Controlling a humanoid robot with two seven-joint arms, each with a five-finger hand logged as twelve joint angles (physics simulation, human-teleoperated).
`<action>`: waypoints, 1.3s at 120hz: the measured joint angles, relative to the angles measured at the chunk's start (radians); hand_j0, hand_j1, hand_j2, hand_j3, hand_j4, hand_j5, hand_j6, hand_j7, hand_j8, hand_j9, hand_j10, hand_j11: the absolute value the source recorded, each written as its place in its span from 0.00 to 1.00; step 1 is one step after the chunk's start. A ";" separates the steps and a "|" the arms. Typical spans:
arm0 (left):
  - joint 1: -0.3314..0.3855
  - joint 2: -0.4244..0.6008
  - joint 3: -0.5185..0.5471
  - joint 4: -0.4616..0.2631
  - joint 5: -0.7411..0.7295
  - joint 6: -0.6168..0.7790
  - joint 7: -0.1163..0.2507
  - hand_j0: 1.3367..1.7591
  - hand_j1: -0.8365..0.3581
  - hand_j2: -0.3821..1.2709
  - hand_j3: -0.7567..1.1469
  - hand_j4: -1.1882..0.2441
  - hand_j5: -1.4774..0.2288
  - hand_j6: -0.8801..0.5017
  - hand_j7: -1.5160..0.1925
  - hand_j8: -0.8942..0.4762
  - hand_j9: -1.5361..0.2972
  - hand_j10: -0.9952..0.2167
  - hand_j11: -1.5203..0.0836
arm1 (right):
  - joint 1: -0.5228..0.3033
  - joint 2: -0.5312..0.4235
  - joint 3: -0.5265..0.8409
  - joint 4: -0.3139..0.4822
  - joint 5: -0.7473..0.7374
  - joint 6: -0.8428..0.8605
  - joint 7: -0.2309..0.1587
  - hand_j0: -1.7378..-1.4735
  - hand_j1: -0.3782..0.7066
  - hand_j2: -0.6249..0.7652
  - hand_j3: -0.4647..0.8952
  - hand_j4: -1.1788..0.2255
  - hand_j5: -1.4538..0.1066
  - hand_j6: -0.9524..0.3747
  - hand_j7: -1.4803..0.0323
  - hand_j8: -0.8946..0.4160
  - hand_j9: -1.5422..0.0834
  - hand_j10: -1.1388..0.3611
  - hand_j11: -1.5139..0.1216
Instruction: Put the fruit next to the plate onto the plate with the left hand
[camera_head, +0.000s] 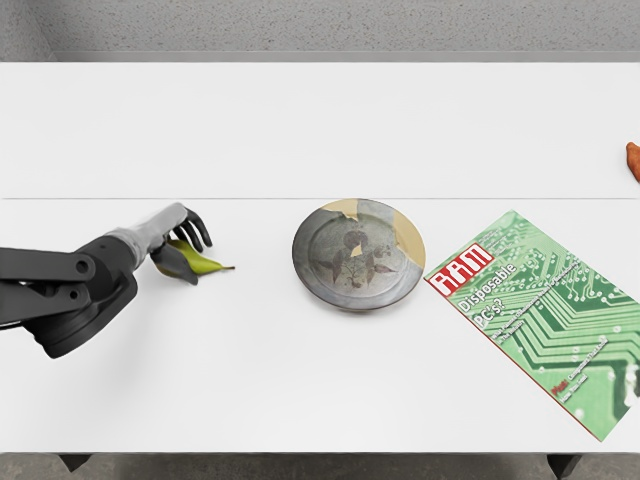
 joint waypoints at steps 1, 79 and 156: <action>-0.001 -0.001 0.000 0.000 -0.001 0.000 0.000 0.75 0.46 0.50 0.40 0.32 0.33 0.17 0.35 0.29 0.33 0.35 0.35 | 0.000 0.000 0.000 0.000 0.000 0.000 0.000 0.30 0.05 0.45 0.34 0.83 0.92 0.71 0.96 0.67 0.94 0.75 0.91; -0.107 -0.104 -0.075 -0.005 -0.019 -0.014 0.009 0.75 0.46 0.49 0.40 0.31 0.29 0.17 0.32 0.29 0.31 0.36 0.32 | 0.000 0.000 0.000 0.000 0.000 0.000 0.000 0.30 0.05 0.45 0.34 0.83 0.92 0.71 0.96 0.67 0.94 0.75 0.91; -0.113 -0.327 -0.163 0.035 -0.075 -0.039 0.029 0.75 0.49 0.46 0.40 0.30 0.29 0.14 0.31 0.26 0.30 0.35 0.32 | 0.000 0.000 0.000 0.000 0.000 0.000 0.000 0.30 0.05 0.45 0.34 0.83 0.92 0.71 0.96 0.67 0.94 0.75 0.91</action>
